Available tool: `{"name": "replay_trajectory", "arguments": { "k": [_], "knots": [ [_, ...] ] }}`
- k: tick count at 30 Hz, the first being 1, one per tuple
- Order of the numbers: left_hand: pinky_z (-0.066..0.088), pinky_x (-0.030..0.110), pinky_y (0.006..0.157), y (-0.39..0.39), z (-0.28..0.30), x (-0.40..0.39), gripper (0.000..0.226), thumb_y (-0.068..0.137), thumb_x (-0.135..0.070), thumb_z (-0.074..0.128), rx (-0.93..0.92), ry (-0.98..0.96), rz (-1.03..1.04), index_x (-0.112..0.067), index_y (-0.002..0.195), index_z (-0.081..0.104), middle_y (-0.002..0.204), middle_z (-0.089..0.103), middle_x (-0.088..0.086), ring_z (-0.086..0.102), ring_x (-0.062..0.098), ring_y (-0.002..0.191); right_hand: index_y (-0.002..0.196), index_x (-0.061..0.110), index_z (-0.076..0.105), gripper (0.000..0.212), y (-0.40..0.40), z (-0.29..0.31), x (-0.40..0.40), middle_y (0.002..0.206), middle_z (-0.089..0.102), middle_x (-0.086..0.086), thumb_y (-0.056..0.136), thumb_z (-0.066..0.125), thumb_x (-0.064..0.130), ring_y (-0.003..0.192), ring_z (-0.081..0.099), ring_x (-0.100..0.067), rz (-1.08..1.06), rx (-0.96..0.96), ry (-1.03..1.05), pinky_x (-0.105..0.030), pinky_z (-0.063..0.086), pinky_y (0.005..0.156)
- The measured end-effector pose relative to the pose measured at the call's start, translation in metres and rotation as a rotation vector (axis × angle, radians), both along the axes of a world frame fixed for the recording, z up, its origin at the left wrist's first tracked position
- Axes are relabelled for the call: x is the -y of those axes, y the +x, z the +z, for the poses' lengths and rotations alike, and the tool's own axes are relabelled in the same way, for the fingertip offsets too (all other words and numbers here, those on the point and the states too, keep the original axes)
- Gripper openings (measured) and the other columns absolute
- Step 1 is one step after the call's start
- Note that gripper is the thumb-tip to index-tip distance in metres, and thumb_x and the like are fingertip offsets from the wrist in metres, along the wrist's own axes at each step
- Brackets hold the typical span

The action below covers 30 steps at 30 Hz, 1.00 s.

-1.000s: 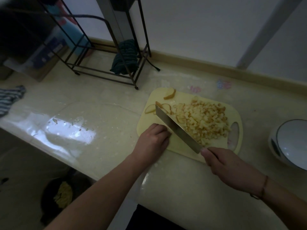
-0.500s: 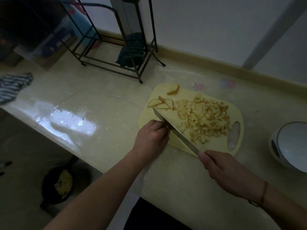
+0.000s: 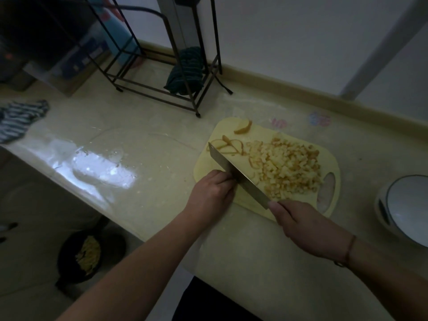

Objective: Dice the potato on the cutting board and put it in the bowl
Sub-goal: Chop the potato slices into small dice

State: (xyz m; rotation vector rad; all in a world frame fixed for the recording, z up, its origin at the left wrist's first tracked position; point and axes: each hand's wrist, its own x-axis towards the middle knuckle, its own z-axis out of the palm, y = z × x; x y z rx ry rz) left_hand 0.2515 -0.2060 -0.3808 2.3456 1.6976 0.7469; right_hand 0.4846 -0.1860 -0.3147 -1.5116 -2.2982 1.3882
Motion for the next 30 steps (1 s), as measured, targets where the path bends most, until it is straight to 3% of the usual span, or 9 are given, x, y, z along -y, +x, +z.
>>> {"name": "replay_trajectory", "arguments": {
  "k": [5, 10, 13, 19, 30],
  "knots": [
    [0.053, 0.037, 0.070, -0.004, -0.001, 0.000, 0.023, 0.093, -0.015, 0.056, -0.008, 0.020, -0.034, -0.002, 0.091, 0.075, 0.096, 0.070, 0.011, 0.064, 0.030, 0.082, 0.066, 0.017, 0.048, 0.049, 0.011, 0.008, -0.009, 0.051, 0.046, 0.005, 0.089, 0.029, 0.056, 0.042, 0.046, -0.002, -0.050, -0.025, -0.102, -0.015, 0.034, 0.045],
    [0.053, 0.037, 0.069, -0.002, -0.002, 0.004, 0.022, 0.092, -0.014, 0.058, 0.016, 0.024, 0.010, -0.001, 0.091, 0.075, 0.095, 0.069, 0.012, 0.063, 0.029, 0.084, 0.067, 0.013, 0.050, 0.056, 0.004, 0.010, 0.000, 0.055, 0.049, 0.005, 0.087, 0.028, 0.061, 0.050, 0.046, -0.005, -0.035, -0.036, -0.043, -0.027, 0.039, 0.055],
    [0.053, 0.037, 0.069, -0.006, -0.002, 0.010, 0.019, 0.091, -0.011, 0.060, 0.036, 0.038, 0.028, 0.001, 0.092, 0.074, 0.095, 0.067, 0.013, 0.061, 0.030, 0.085, 0.067, 0.014, 0.050, 0.056, 0.001, 0.013, 0.005, 0.053, 0.049, 0.012, 0.085, 0.028, 0.063, 0.052, 0.046, -0.006, -0.030, -0.054, -0.052, -0.026, 0.037, 0.055],
    [0.053, 0.039, 0.068, -0.011, -0.003, 0.013, 0.011, 0.089, -0.009, 0.067, 0.011, 0.026, 0.028, -0.001, 0.092, 0.075, 0.092, 0.067, 0.012, 0.061, 0.030, 0.081, 0.067, 0.013, 0.049, 0.062, 0.002, 0.009, 0.009, 0.058, 0.051, 0.000, 0.083, 0.025, 0.067, 0.054, 0.048, -0.007, -0.001, -0.025, -0.028, -0.029, 0.040, 0.058],
    [0.056, 0.037, 0.067, -0.010, -0.006, 0.007, 0.015, 0.082, -0.003, 0.075, 0.011, 0.003, 0.035, -0.003, 0.096, 0.077, 0.097, 0.071, 0.009, 0.065, 0.029, 0.084, 0.065, 0.018, 0.049, 0.057, 0.003, 0.001, 0.013, 0.057, 0.054, 0.001, 0.085, 0.024, 0.065, 0.056, 0.052, -0.007, 0.003, -0.005, -0.007, -0.025, 0.040, 0.058]
  ]
}}
